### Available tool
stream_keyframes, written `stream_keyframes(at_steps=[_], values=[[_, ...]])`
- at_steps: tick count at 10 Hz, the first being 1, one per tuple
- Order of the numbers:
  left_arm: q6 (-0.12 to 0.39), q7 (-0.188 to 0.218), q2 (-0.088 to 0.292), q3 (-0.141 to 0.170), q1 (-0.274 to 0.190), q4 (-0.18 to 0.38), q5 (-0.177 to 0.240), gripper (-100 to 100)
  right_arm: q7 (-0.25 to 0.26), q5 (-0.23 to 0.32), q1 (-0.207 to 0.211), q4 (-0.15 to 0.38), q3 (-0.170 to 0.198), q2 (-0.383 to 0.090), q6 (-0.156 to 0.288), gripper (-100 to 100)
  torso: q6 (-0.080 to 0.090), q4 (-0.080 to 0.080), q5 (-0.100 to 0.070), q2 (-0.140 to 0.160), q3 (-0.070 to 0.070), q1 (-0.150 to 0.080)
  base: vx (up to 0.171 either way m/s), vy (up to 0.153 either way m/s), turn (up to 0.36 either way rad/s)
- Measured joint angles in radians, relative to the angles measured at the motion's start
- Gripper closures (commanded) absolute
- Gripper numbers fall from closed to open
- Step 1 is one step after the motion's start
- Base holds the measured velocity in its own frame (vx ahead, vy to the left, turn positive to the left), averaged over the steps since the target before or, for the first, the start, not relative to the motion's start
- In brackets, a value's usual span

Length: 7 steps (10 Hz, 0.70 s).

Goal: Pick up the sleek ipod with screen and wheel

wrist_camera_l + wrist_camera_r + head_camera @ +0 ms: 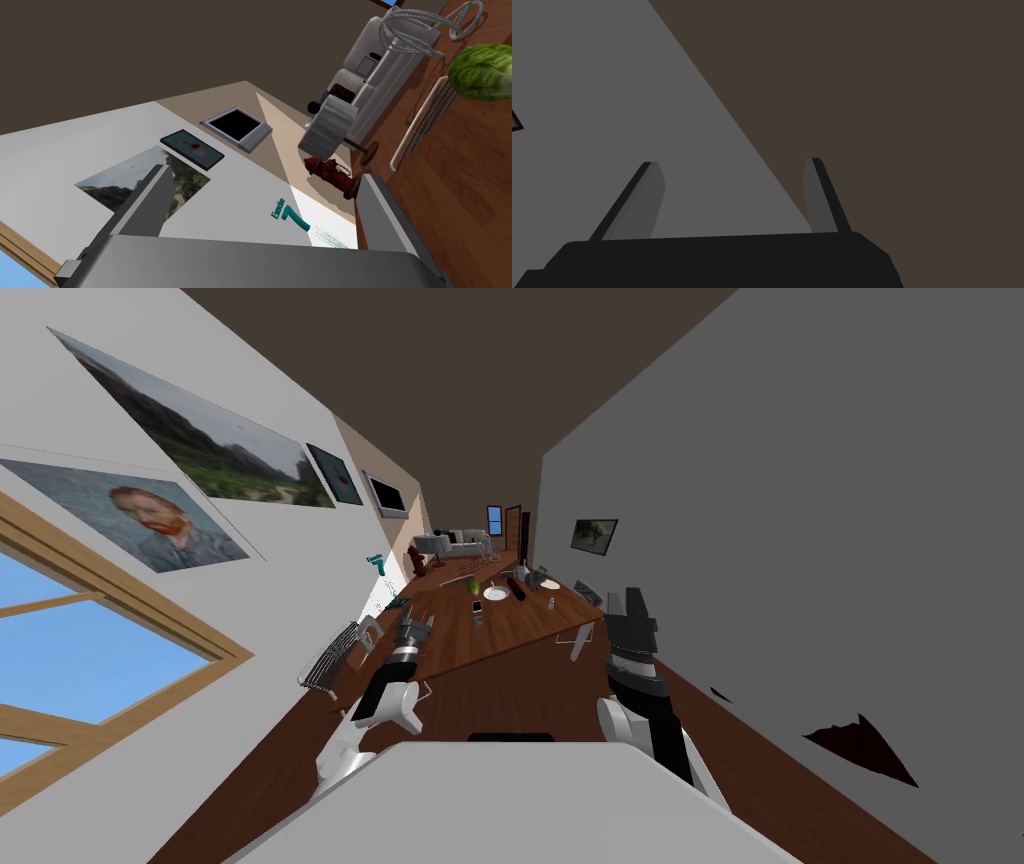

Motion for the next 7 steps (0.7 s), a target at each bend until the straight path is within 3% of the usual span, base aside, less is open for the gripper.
stream_keyframes(at_steps=[3, 7], values=[[0.046, 0.028, -0.016, 0.02, -0.038, 0.072, 0.016, -100, 0.0, 0.0, 0.0, 0.0, 0.0, 0.0, 0.0, 0, 0.0, 0.0, 0.0, -0.001, 0.0, 0.0, -0.004, -0.054, -0.052], [0.078, 0.093, -0.007, 0.054, -0.081, 0.18, 0.053, -100, 0.0, 0.0, 0.0, 0.0, 0.0, 0.0, 0.0, 0, 0.0, 0.0, 0.0, -0.001, -0.001, 0.0, 0.001, -0.047, -0.047]])
